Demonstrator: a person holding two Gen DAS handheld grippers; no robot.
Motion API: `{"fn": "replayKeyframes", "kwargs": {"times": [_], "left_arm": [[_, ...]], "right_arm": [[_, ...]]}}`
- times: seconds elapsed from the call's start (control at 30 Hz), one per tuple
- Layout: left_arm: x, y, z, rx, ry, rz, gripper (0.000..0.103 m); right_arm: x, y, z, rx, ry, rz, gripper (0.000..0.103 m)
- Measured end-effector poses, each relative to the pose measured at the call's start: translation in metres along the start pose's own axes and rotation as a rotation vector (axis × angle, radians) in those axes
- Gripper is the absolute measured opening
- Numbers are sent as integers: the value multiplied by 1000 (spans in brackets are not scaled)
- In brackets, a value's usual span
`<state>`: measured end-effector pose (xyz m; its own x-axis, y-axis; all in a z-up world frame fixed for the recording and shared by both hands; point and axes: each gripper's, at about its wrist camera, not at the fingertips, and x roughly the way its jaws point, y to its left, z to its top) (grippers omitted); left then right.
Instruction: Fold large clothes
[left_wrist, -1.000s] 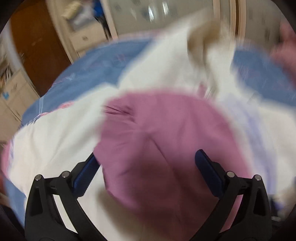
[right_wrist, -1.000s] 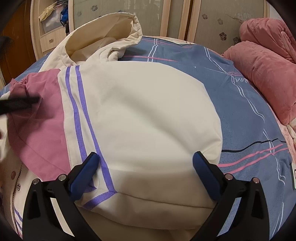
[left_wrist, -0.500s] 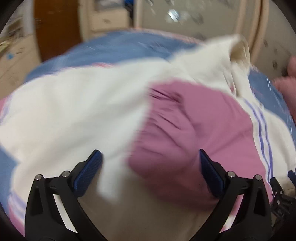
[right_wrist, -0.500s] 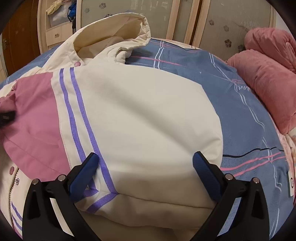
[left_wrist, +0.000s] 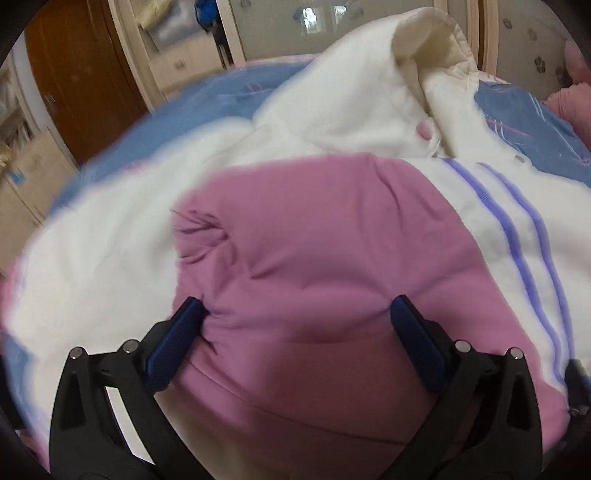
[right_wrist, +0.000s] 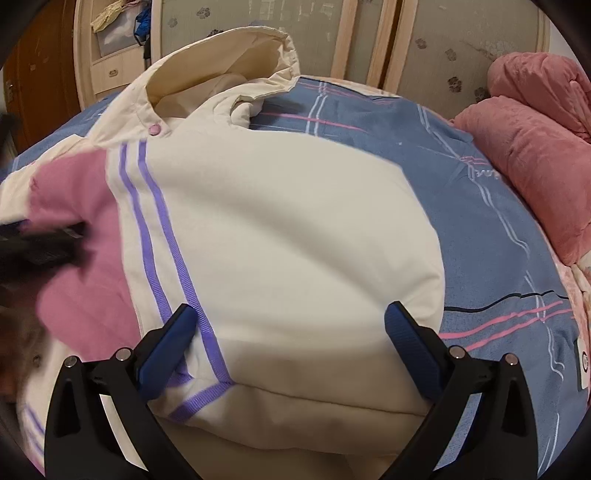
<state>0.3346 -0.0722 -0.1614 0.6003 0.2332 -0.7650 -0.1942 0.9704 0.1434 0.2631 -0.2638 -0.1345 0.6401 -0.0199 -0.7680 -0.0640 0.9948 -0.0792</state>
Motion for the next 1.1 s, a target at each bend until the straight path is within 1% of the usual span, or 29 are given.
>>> {"fn": "replayKeyframes", "kwargs": {"times": [0.03, 0.1, 0.13, 0.17, 0.2, 0.23, 0.27, 0.3, 0.37, 0.43, 0.5, 0.53, 0.63, 0.7, 0.73, 0.8, 0.83, 0.87, 0.9, 0.93, 0.97, 1.03, 1.07, 1.1], "left_arm": [[-5, 5, 2, -32, -16, -21, 101], [-8, 7, 2, -41, -24, -38, 101], [-6, 6, 2, -34, -24, -42, 101], [-6, 4, 3, -33, -25, -40, 101], [-6, 3, 4, -33, -25, -40, 101], [-6, 3, 4, -34, -29, -39, 101], [-7, 2, 4, -34, -35, -39, 101], [-9, 4, 1, -35, -38, -38, 101], [-9, 11, -4, -39, -44, -39, 101], [-11, 10, -6, -41, -49, -41, 101], [-12, 13, -7, -43, -52, -43, 101], [-16, 16, -12, -45, -53, -44, 101], [-18, 18, -15, -47, -57, -42, 101], [-17, 17, -14, -48, -59, -40, 101], [-17, 17, -14, -48, -59, -40, 101], [-17, 17, -13, -47, -59, -41, 101], [-17, 16, -13, -47, -59, -40, 101], [-17, 16, -13, -47, -59, -40, 101], [-17, 16, -13, -47, -59, -40, 101], [-17, 16, -13, -47, -59, -40, 101], [-17, 16, -13, -46, -61, -45, 101], [-19, 14, -14, -36, -67, -54, 101], [-20, 13, -14, -29, -68, -56, 101], [-20, 13, -14, -26, -68, -54, 101]], "right_arm": [[0, 1, 0, -7, 10, -7, 102], [-3, -7, 3, 13, 26, -12, 102], [-6, -16, 5, 46, 18, -23, 102], [-13, -33, 6, 109, -1, -116, 102], [-21, -51, 6, 166, -22, -229, 102], [-28, -65, 6, 201, -45, -271, 102], [-40, -88, 3, 256, -75, -257, 102], [-46, -106, 0, 298, -75, -198, 102], [-47, -132, -10, 325, -3, -44, 102], [-47, -137, -17, 296, 21, 18, 102], [-52, -131, -25, 194, 2, -5, 102], [-57, -124, -31, 115, -6, -11, 102], [-64, -105, -47, -15, -16, 38, 102], [-64, -92, -52, -63, -10, 90, 102], [-63, -87, -53, -63, -3, 94, 102], [-51, -78, -48, -51, 27, 56, 102], [-47, -74, -45, -54, 27, 21, 102], [-45, -75, -40, -47, 18, -60, 102], [-45, -83, -36, -26, 12, -105, 102], [-47, -94, -36, 10, 10, -112, 102], [-49, -111, -35, 70, 17, -97, 102], [-44, -137, -37, 177, 62, 36, 102], [-36, -142, -39, 208, 97, 61, 102], [-33, -141, -40, 197, 111, 52, 102]]}}
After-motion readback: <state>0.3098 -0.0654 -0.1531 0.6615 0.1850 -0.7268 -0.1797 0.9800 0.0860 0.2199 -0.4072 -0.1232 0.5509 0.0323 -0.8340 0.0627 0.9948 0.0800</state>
